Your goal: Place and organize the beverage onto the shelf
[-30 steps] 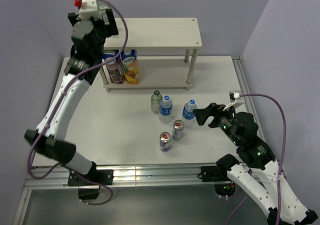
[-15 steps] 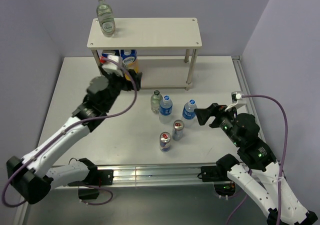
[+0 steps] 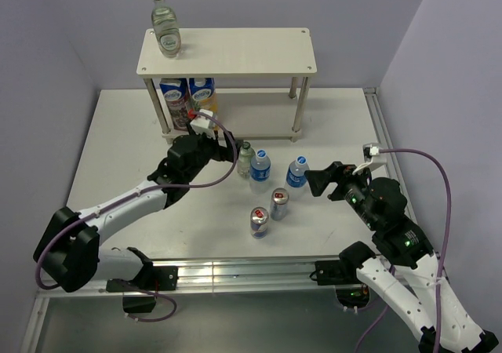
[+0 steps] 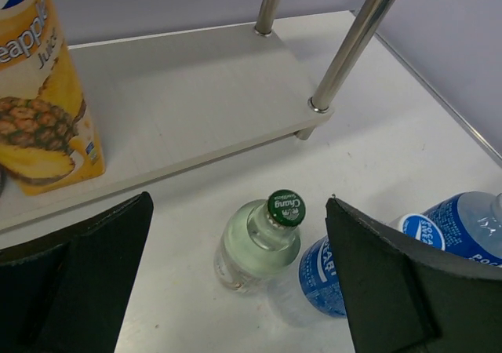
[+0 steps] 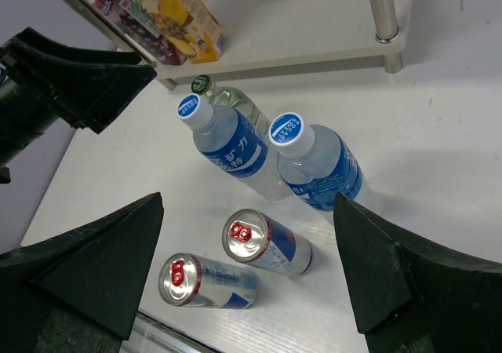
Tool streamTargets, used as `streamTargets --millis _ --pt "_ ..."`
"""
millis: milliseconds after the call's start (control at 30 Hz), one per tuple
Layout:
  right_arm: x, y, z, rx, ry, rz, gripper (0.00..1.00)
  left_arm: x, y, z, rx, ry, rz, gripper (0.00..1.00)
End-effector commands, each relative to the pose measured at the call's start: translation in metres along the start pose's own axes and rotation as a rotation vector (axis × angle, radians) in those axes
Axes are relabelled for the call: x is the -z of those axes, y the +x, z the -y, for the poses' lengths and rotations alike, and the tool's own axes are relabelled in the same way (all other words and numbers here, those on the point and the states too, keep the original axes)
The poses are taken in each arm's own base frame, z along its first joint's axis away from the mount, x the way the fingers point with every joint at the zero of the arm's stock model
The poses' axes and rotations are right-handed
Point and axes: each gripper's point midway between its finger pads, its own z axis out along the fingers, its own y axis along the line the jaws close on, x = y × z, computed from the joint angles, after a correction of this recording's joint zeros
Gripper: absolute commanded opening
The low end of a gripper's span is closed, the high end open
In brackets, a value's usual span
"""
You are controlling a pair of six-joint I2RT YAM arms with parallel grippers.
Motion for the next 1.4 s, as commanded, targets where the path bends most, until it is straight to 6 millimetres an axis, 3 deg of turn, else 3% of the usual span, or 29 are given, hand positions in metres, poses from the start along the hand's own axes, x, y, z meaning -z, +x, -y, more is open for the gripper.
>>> streamTargets --millis 0,433,767,900,1067,1133,1233,1267,1300,1367 --pt "-0.006 0.001 0.001 0.001 0.009 0.005 0.96 -0.008 -0.018 0.018 0.038 0.082 0.087 0.99" --pt "-0.009 0.003 0.002 0.001 0.011 -0.005 0.96 -0.046 0.006 0.037 0.044 0.104 0.078 0.99" --pt "-0.009 0.005 0.0 0.002 0.001 -0.01 0.96 -0.079 0.027 0.023 0.003 -0.046 0.107 0.95" --pt "-0.009 0.005 0.0 0.002 -0.003 -0.011 0.96 -0.085 0.034 0.012 0.006 -0.109 0.116 0.77" --pt "-0.009 0.006 0.0 0.0 -0.001 -0.015 0.96 -0.088 0.041 0.005 0.0 -0.153 0.11 0.75" --pt "-0.01 0.006 0.0 -0.002 0.0 -0.014 0.96 -0.086 0.042 0.004 -0.006 -0.168 0.11 0.68" --pt "-0.01 0.007 0.001 -0.002 0.003 -0.016 0.96 -0.086 0.043 0.004 -0.006 -0.18 0.11 0.49" --pt "-0.01 0.007 0.001 -0.002 0.002 -0.015 0.96 -0.086 0.043 0.004 -0.008 -0.184 0.107 0.08" --pt "-0.01 0.007 0.001 -0.002 0.002 -0.015 0.96 -0.086 0.044 0.003 -0.009 -0.198 0.101 0.0" --pt "-0.011 0.007 0.002 -0.002 0.005 -0.017 0.96 -0.085 0.039 0.004 -0.016 -0.2 0.108 0.0"
